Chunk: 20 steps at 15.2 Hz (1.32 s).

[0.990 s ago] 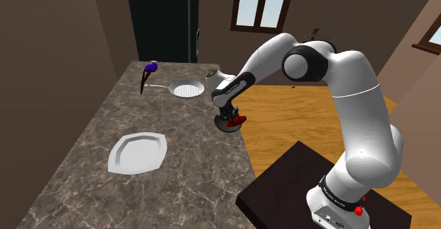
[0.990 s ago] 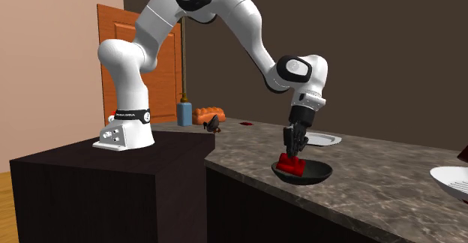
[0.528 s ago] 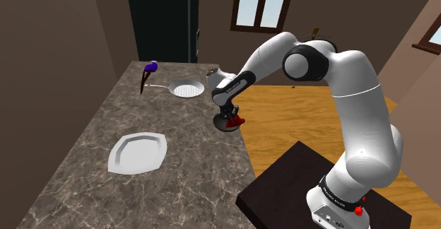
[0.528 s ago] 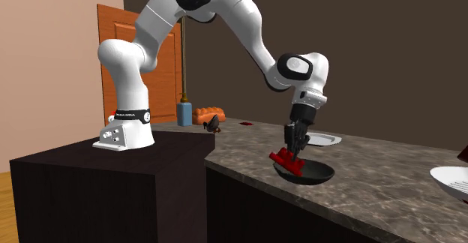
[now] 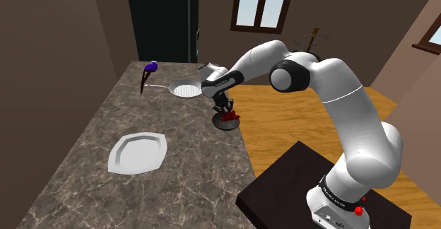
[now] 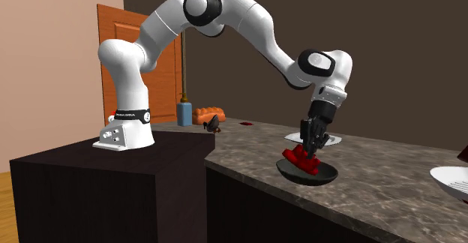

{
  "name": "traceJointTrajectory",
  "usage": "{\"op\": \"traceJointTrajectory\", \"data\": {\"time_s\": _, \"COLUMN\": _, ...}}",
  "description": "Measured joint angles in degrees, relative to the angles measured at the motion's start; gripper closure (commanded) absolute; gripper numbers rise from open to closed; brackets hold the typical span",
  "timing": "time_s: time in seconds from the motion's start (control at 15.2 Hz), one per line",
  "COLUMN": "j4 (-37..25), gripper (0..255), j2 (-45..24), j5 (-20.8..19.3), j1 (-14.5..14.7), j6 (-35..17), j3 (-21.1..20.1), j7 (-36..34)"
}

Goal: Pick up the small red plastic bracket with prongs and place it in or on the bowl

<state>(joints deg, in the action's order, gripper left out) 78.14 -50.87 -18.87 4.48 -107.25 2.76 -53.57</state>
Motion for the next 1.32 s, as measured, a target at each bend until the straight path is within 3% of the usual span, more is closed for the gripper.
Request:
{"op": "traceJointTrajectory", "data": {"time_s": 0.73, "j4": 1.97, "gripper": 0, "j2": -0.44, "j5": -0.59, "j1": -0.76, "j6": -2.94, "j3": 0.47, "j7": -0.54}}
{"op": "traceJointTrajectory", "data": {"time_s": 0.79, "j4": 1.95, "gripper": 255, "j2": -0.44, "j5": -0.59, "j1": -0.74, "j6": -2.94, "j3": 0.45, "j7": -0.59}}
{"op": "traceJointTrajectory", "data": {"time_s": 1.32, "j4": 1.02, "gripper": 255, "j2": -1.24, "j5": -0.41, "j1": -0.33, "j6": -2.69, "j3": 0.20, "j7": -0.93}}
